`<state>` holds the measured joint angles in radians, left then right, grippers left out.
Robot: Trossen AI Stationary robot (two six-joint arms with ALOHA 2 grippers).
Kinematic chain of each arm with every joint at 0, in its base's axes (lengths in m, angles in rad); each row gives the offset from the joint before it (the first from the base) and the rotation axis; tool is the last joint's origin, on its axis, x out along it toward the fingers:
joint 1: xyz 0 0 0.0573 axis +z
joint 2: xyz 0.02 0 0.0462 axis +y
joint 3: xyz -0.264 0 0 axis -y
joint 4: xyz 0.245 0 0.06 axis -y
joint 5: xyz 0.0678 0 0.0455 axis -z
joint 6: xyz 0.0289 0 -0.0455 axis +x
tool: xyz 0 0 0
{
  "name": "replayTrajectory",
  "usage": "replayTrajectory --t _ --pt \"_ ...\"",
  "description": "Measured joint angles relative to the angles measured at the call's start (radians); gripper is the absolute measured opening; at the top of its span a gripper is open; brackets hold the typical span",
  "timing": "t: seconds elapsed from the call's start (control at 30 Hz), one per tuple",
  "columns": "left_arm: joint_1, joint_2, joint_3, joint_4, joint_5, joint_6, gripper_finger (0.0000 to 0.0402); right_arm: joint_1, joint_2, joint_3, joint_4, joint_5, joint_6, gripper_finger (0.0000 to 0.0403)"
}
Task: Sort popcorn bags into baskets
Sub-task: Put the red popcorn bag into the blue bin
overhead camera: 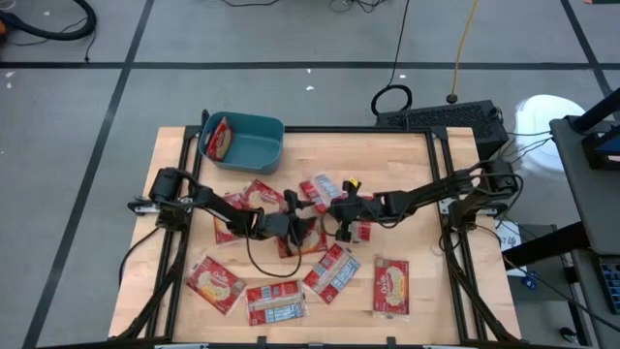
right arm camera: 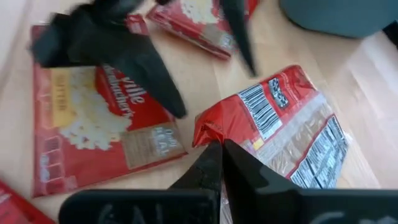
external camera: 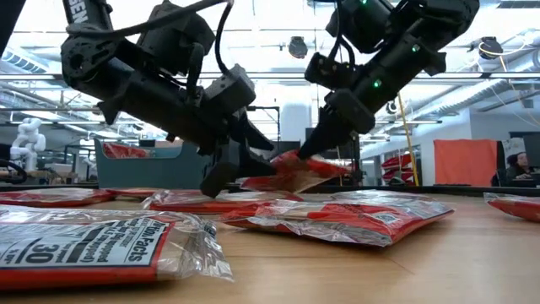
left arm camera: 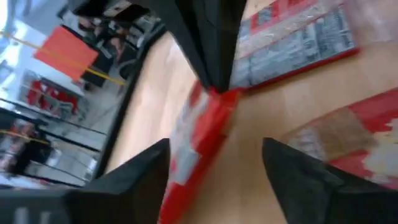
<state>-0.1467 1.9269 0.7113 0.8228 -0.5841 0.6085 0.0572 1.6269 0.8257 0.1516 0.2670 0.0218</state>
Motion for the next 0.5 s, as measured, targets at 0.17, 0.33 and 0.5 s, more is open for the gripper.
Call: replayTrajectory --t 0.17,0.33,0.5 --pt "0.068 0.000 0.000 0.009 0.066 0.021 0.0296 -0.011 -0.031 0.000 0.015 -0.086 -0.002 0.0000" --pt "0.123 0.000 0.000 -0.009 0.206 -0.018 0.0253 -0.013 -0.054 0.000 0.030 -0.108 0.007 0.0000" --pt "0.124 0.000 0.000 0.010 0.207 -0.023 0.0145 -0.018 -0.067 0.001 0.052 -0.137 0.006 0.0000"
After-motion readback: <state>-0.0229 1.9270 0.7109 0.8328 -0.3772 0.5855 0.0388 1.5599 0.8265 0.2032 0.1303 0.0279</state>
